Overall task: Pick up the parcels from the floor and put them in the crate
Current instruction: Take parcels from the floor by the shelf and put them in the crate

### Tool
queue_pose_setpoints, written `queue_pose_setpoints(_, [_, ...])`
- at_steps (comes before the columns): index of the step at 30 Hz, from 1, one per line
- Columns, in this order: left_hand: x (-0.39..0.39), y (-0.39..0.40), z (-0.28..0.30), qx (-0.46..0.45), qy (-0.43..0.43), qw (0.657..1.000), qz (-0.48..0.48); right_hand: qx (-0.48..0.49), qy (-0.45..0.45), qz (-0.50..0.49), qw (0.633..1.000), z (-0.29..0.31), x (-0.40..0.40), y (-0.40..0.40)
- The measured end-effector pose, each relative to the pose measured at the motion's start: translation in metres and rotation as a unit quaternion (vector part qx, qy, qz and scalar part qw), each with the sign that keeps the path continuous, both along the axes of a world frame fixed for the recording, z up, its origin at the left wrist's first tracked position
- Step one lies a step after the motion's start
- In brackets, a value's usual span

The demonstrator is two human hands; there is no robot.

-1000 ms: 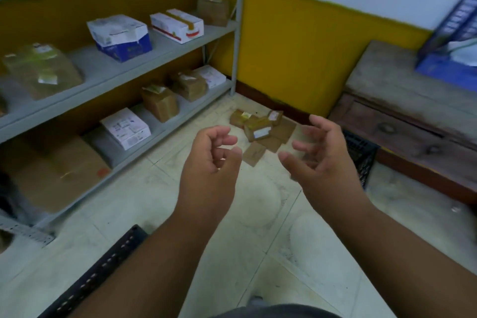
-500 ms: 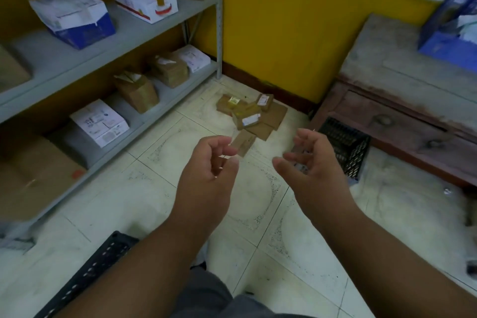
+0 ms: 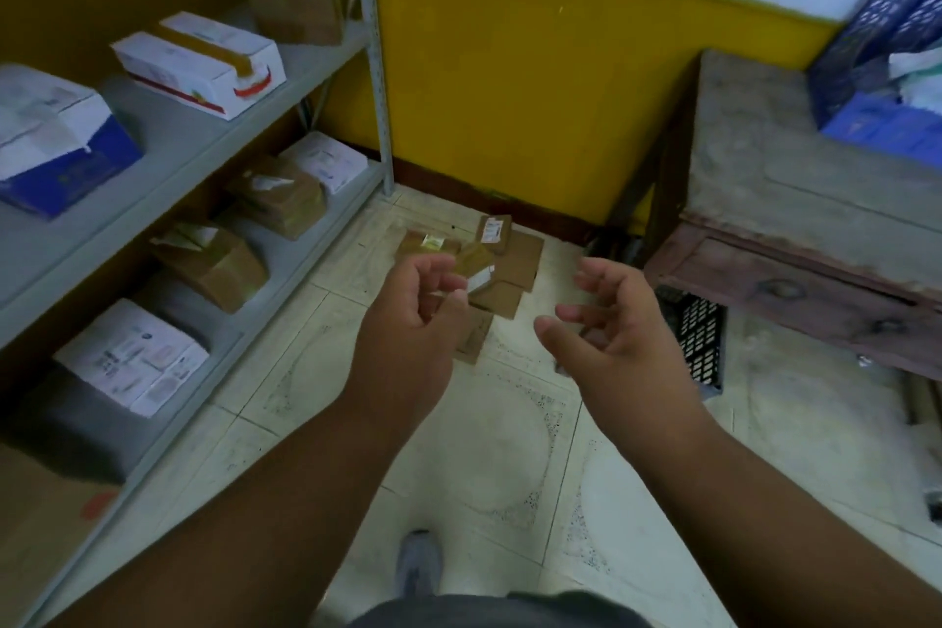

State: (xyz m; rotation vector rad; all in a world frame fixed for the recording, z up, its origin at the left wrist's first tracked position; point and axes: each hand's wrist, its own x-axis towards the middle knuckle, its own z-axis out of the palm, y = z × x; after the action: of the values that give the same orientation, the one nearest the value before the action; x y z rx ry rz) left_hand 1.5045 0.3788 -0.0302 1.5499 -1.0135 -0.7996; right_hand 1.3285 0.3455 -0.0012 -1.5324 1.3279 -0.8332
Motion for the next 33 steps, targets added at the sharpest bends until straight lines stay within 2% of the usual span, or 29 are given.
queue_pose_setpoints(11, [0.019, -0.143, -0.034, 0.053, -0.006, 0.997, -0.053, 0.035, 0.006, -0.041, 0.999, -0.041, 0.011, -0.115])
queue_pose_setpoints(16, [0.04, -0.22, -0.039, 0.073, -0.03, 0.996, -0.031, 0.055, -0.001, 0.025, 0.998, -0.052, 0.031, -0.215])
queue_pose_setpoints(20, [0.056, -0.272, -0.03, 0.088, -0.027, 0.996, -0.016, 0.028, 0.029, 0.066, 0.997, -0.045, 0.062, -0.297])
queue_pose_setpoints(25, [0.079, -0.323, -0.026, 0.09, -0.044, 0.995, -0.007, 0.019, 0.008, 0.095, 0.995, -0.037, 0.098, -0.372])
queue_pose_setpoints(30, [0.126, -0.378, -0.039, 0.098, -0.04, 0.994, -0.01, 0.06, -0.011, 0.064, 0.996, -0.058, 0.135, -0.424])
queue_pose_setpoints(33, [0.155, -0.429, -0.054, 0.105, -0.045, 0.992, -0.047, 0.066, -0.019, 0.015, 0.998, -0.07, 0.157, -0.461])
